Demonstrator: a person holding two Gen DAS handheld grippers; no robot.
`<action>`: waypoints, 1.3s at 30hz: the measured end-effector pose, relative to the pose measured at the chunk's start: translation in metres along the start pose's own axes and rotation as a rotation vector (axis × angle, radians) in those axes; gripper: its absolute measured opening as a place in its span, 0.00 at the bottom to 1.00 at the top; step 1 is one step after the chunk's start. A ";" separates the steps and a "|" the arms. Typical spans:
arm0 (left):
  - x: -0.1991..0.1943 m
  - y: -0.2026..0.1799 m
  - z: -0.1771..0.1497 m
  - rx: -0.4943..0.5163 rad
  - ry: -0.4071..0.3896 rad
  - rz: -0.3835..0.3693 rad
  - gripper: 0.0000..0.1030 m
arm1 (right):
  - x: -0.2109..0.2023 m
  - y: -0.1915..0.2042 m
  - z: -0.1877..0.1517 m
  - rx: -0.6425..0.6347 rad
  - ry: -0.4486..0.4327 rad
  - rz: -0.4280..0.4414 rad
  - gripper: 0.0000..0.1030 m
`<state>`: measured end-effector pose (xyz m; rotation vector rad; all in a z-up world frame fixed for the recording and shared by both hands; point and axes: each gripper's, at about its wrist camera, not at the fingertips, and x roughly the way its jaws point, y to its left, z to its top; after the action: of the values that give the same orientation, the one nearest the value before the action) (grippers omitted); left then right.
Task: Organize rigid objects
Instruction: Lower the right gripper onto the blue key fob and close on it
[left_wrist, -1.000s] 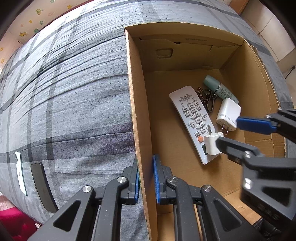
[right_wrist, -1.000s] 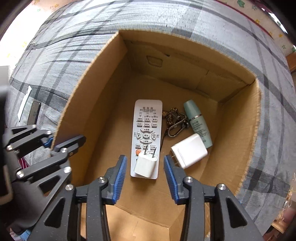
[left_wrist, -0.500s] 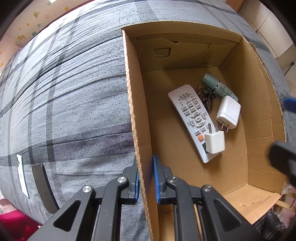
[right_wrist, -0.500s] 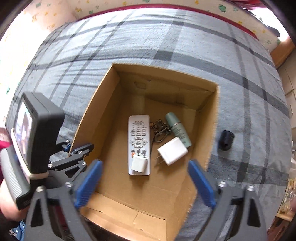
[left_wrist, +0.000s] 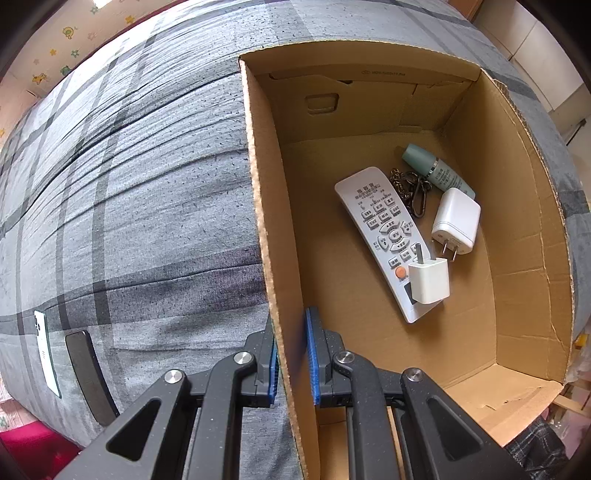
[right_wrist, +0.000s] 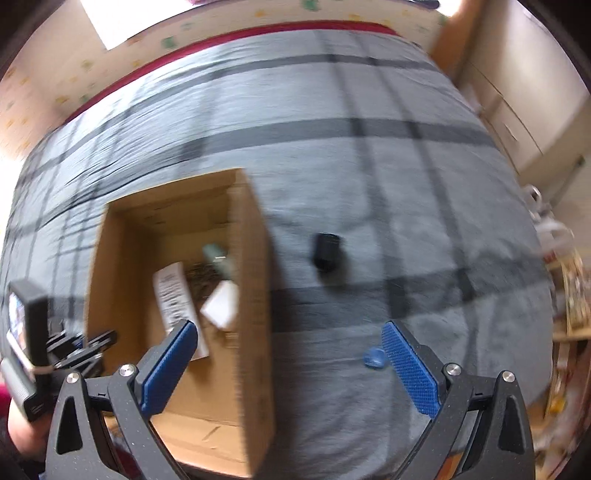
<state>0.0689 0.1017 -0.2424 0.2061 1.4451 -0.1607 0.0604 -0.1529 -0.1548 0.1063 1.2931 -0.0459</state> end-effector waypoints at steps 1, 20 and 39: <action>0.000 -0.001 0.000 0.001 0.001 0.001 0.13 | 0.004 -0.012 -0.001 0.030 0.008 -0.011 0.99; -0.002 -0.004 0.001 -0.001 -0.005 0.003 0.13 | 0.102 -0.114 -0.035 0.325 0.225 -0.067 0.99; -0.003 -0.008 0.001 0.011 -0.006 0.017 0.13 | 0.161 -0.123 -0.065 0.337 0.347 -0.103 0.99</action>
<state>0.0676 0.0933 -0.2399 0.2261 1.4362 -0.1552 0.0311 -0.2646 -0.3341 0.3483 1.6289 -0.3469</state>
